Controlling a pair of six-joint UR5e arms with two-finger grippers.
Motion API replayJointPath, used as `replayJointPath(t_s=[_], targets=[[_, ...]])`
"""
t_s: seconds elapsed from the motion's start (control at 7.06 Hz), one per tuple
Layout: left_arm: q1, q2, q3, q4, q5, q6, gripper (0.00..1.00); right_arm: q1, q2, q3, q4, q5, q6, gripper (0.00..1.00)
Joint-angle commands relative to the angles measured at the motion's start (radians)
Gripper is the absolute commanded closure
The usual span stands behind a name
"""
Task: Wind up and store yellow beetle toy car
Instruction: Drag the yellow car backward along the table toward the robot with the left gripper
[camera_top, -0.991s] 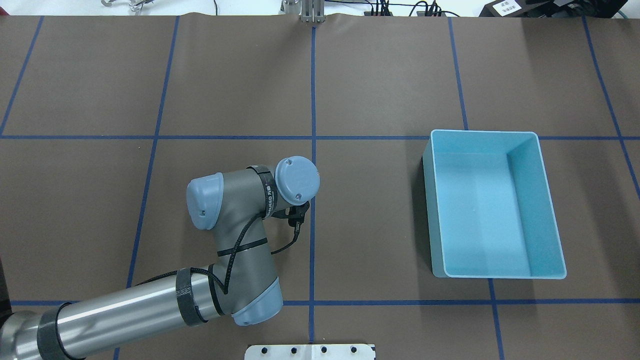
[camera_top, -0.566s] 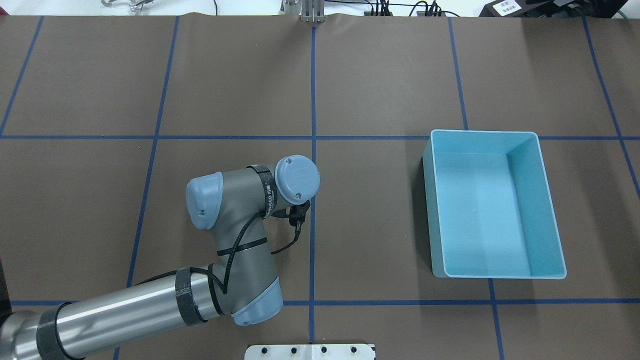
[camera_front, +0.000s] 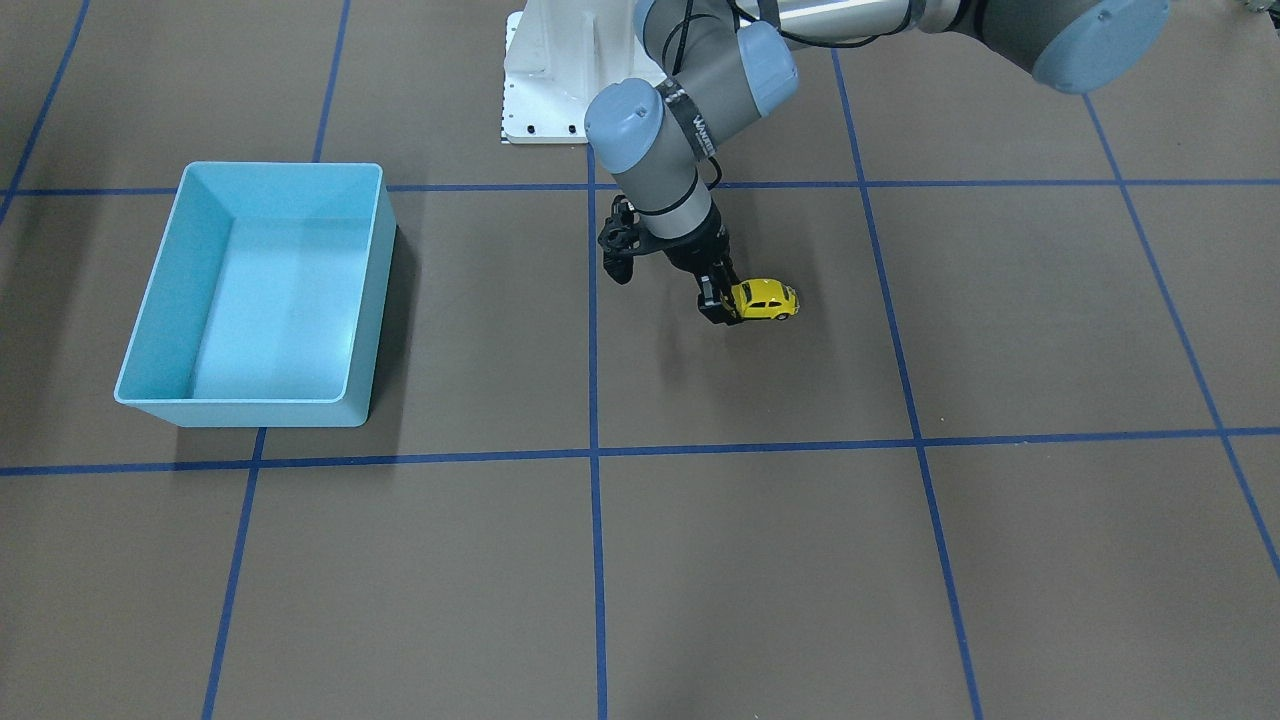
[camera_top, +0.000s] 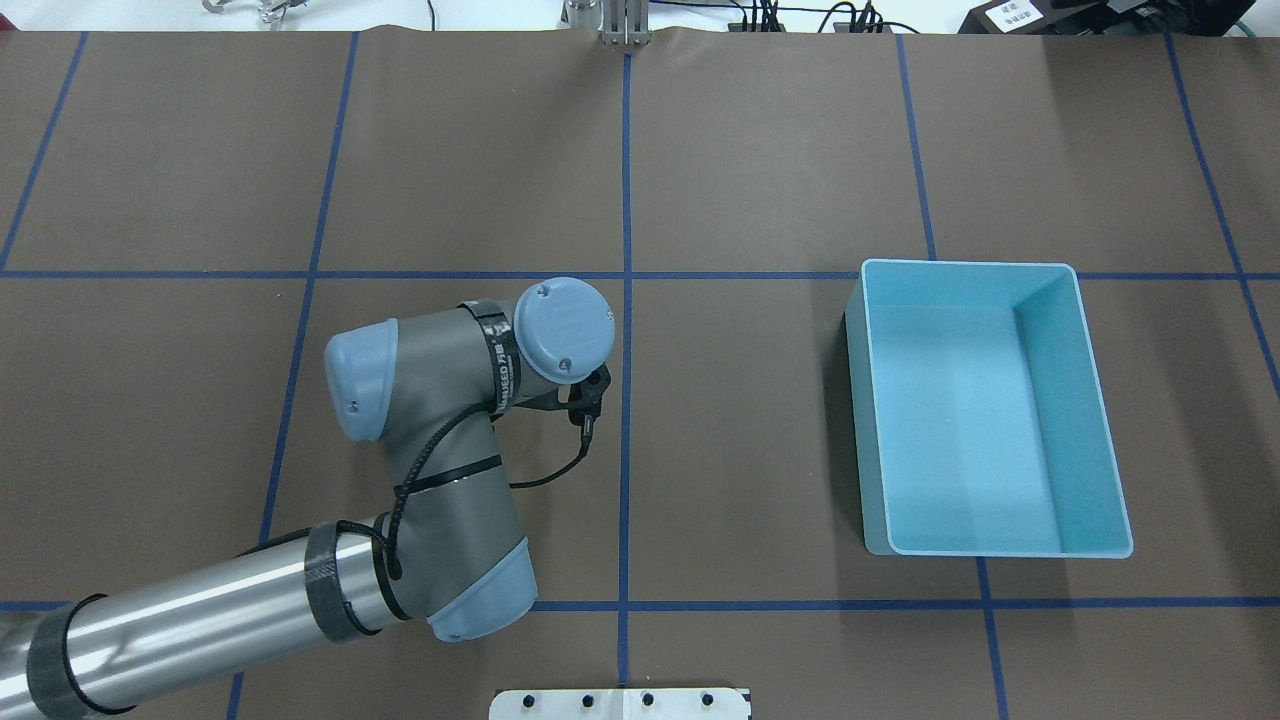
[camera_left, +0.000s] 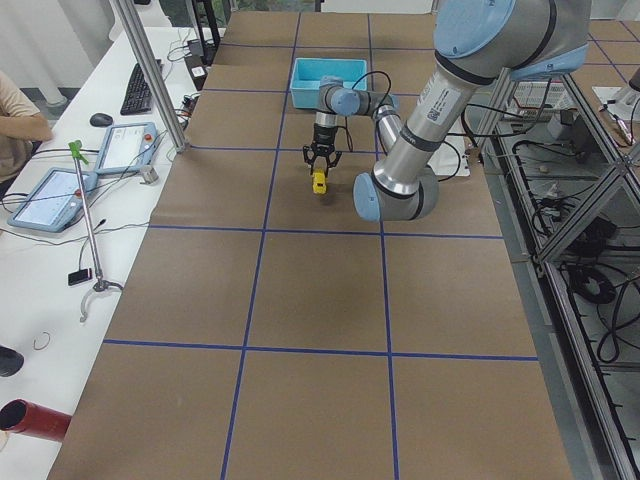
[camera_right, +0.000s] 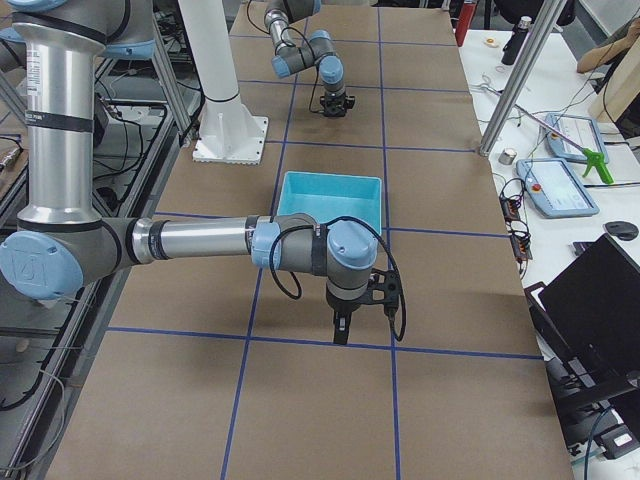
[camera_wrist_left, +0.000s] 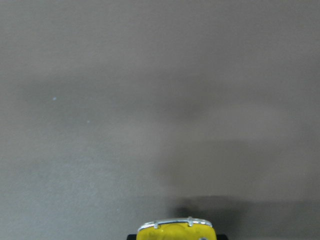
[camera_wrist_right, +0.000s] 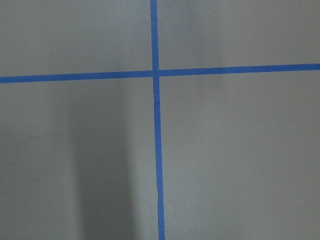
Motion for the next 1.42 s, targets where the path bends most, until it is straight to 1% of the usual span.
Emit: replayJointPath(t_s=[0.0, 0.14, 0.28, 0.42, 0.57, 0.85, 1.13, 1.27], targets=[[-0.029, 0.095, -0.140, -0.004, -0.002, 0.037, 1.00, 0.000, 0.000, 0.000, 0.000, 0.000, 0.000, 0.00], [-0.038, 0.145, -0.197, -0.018, -0.008, 0.062, 1.00, 0.000, 0.000, 0.000, 0.000, 0.000, 0.000, 0.00], [-0.038, 0.212, -0.257, -0.074, -0.014, 0.082, 1.00, 0.000, 0.000, 0.000, 0.000, 0.000, 0.000, 0.00], [-0.040, 0.254, -0.291, -0.102, -0.036, 0.144, 1.00, 0.000, 0.000, 0.000, 0.000, 0.000, 0.000, 0.00], [-0.047, 0.278, -0.297, -0.137, -0.063, 0.210, 1.00, 0.000, 0.000, 0.000, 0.000, 0.000, 0.000, 0.00], [-0.075, 0.352, -0.288, -0.218, -0.161, 0.206, 1.00, 0.000, 0.000, 0.000, 0.000, 0.000, 0.000, 0.00], [-0.077, 0.389, -0.293, -0.231, -0.189, 0.138, 1.00, 0.000, 0.000, 0.000, 0.000, 0.000, 0.000, 0.00], [-0.077, 0.421, -0.287, -0.270, -0.200, 0.136, 1.00, 0.000, -0.002, 0.000, 0.000, 0.000, 0.000, 0.00]])
